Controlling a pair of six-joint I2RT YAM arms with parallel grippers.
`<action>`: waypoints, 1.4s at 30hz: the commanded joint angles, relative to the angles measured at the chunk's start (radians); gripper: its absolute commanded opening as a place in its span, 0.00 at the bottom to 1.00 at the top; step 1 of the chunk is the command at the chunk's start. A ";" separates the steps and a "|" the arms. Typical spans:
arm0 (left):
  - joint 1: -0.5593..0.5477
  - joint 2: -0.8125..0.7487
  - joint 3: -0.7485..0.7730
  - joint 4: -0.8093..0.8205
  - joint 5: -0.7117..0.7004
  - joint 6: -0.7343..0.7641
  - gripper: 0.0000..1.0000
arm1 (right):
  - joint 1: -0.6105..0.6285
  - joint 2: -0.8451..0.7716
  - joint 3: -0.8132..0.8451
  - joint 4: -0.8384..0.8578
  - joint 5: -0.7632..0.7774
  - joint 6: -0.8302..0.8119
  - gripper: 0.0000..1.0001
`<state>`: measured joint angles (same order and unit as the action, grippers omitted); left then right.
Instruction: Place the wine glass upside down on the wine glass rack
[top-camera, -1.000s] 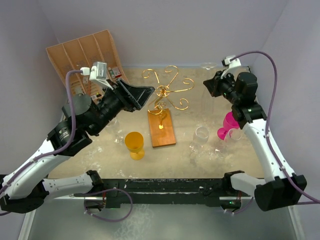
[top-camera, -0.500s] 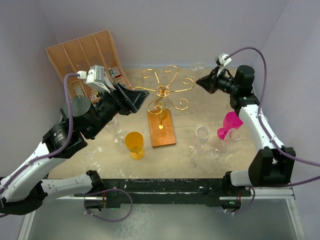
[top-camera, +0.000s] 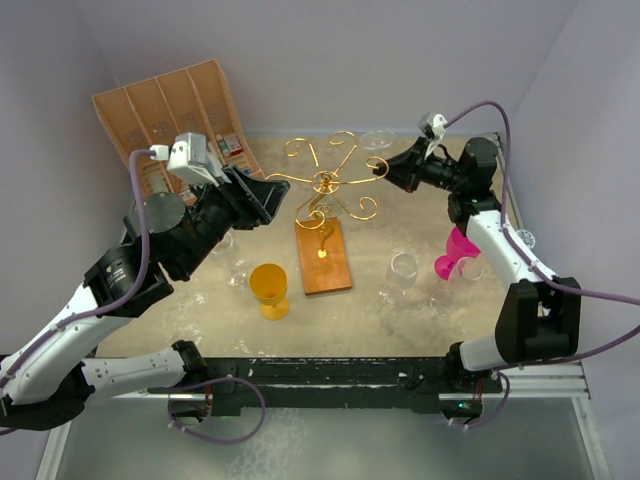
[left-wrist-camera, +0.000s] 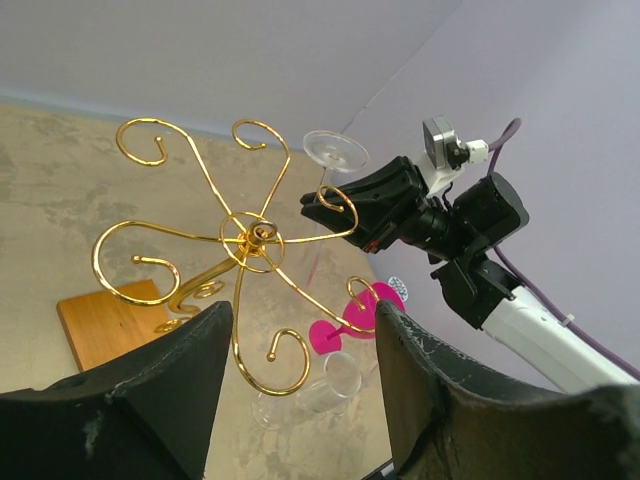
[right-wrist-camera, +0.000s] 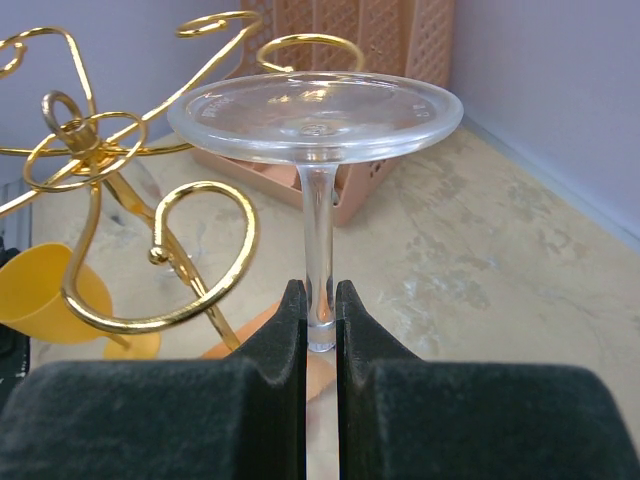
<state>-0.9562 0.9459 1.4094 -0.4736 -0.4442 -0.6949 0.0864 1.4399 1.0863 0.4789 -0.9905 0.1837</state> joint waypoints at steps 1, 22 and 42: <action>-0.001 -0.023 -0.005 0.016 -0.036 0.026 0.57 | 0.048 -0.014 -0.017 0.152 -0.023 0.057 0.00; -0.001 -0.014 -0.027 0.016 -0.039 0.014 0.57 | 0.099 0.013 -0.121 0.397 -0.082 0.215 0.00; -0.001 -0.002 -0.035 0.024 -0.043 0.004 0.57 | 0.099 -0.201 -0.266 0.432 0.030 0.240 0.00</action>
<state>-0.9562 0.9512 1.3766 -0.4805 -0.4767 -0.6922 0.1829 1.3128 0.8345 0.8734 -1.0557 0.4351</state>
